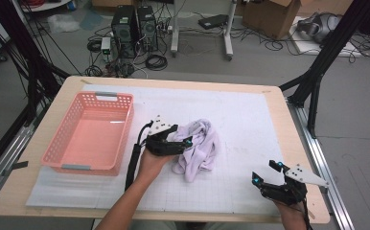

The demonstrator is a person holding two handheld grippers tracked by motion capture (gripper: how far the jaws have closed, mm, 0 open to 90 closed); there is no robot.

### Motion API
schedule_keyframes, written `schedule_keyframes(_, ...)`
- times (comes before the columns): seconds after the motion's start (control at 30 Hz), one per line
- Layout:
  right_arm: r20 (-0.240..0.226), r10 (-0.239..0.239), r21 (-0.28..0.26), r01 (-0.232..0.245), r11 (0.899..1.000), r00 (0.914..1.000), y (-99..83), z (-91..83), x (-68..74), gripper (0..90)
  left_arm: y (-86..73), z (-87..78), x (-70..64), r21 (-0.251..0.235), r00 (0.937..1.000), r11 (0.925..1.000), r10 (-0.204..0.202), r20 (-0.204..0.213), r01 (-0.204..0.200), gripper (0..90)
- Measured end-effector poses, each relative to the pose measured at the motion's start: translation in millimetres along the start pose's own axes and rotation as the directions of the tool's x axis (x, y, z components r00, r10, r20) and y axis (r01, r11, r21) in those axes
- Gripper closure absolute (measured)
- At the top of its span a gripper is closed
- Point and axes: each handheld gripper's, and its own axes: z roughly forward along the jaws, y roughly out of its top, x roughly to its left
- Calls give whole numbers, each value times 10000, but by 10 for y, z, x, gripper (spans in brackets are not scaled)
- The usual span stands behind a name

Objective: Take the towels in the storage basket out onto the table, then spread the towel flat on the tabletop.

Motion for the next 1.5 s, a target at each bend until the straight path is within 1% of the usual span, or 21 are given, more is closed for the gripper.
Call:
schedule_keyframes(0.03, -11, -8, 34, 8, 10000, 10000, 0, 5, 3, 156, -25, -32, 7, 4, 10000, 10000, 80, -28, -80, 203)
schedule_keyframes(0.1, -10, -26, 27, 26, 10000, 10000, 0, 7, 3, 156, -78, -98, 27, 7, 9998, 9998, 185, 9, -185, 182)
schedule_keyframes(0.13, -1, -23, 27, 23, 10000, 10000, -1, 7, 2, 156, -99, -130, 39, 6, 9997, 9998, 221, 58, -221, 178)
schedule_keyframes(0.17, 0, -8, 23, 8, 10000, 10000, -1, 8, 1, 156, -119, -160, 45, 14, 9996, 9996, 292, 5, -292, 178)
schedule_keyframes(0.33, 57, 39, 19, -39, 10000, 10000, -4, 2, -8, 156, -192, -261, 69, -4, 9998, 9998, 199, -79, -199, 179)
schedule_keyframes(0.37, 65, 77, 8, -77, 10000, 9999, -6, -4, -6, 156, -207, -276, 65, -46, 9998, 9998, 172, -43, -173, 179)
schedule_keyframes(0.43, 92, 138, -7, -138, 9999, 9999, -15, -16, -14, 156, -241, -294, 54, -121, 9995, 9996, 275, 141, -273, 180)
schedule_keyframes(0.5, 171, 233, 27, -234, 9997, 9996, -28, -22, -23, 156, -279, -302, 43, -170, 9992, 9993, 334, 219, -330, 182)
schedule_keyframes(0.67, 297, 240, 57, -242, 9997, 9993, -47, -14, -37, 156, -341, -304, 50, -316, 9987, 9992, 242, 456, -227, 183)
schedule_keyframes(0.73, 294, 343, 181, -348, 9992, 9990, -58, -8, -18, 156, -346, -309, 55, -336, 9985, 9992, 213, 511, -196, 183)
schedule_keyframes(0.77, 289, 232, 199, -237, 9995, 9993, -65, -3, -20, 156, -347, -312, 57, -372, 9984, 9991, 202, 533, -183, 183)
schedule_keyframes(0.9, 325, 235, 319, -246, 9992, 9992, -84, -19, -10, 156, -359, -315, 62, -374, 9973, 9992, 127, 718, -100, 183)
schedule_keyframes(0.97, 366, 241, 352, -254, 9991, 9990, -102, -32, -18, 156, -380, -311, 56, -388, 9973, 9991, 193, 715, -166, 188)
schedule_keyframes(1.03, 374, 260, 371, -274, 9989, 9990, -105, -33, -20, 156, -387, -302, 56, -228, 9974, 9996, 157, 704, -141, 187)
schedule_keyframes(1.1, 343, 234, 365, -246, 9990, 9991, -105, -29, -26, 156, -386, -300, 48, -299, 9974, 9994, 221, 693, -200, 188)
schedule_keyframes(1.17, 315, 209, 405, -222, 9989, 9993, -104, -22, -24, 156, -387, -299, 32, -300, 9972, 9994, 203, 719, -182, 190)
schedule_keyframes(1.23, 296, 191, 452, -205, 9988, 9994, -105, -17, -11, 156, -390, -302, 18, -253, 9968, 9992, 314, 739, -296, 190)
schedule_keyframes(1.27, 279, 186, 459, -198, 9988, 9994, -104, -13, -3, 156, -391, -302, 11, -260, 9969, 9993, 295, 734, -277, 190)
schedule_keyframes(1.3, 262, 107, 417, -118, 9991, 9996, -103, -7, -4, 156, -391, -300, 8, -272, 9968, 9992, 319, 734, -299, 190)
schedule_keyframes(1.33, 232, 165, 425, -175, 9989, 9996, -101, -1, 4, 156, -390, -299, 9, -271, 9966, 9991, 334, 751, -315, 190)
schedule_keyframes(1.5, 166, 209, 409, -215, 9989, 9996, -104, 4, 0, 156, -381, -314, 19, -345, 9970, 9992, 207, 748, -182, 194)
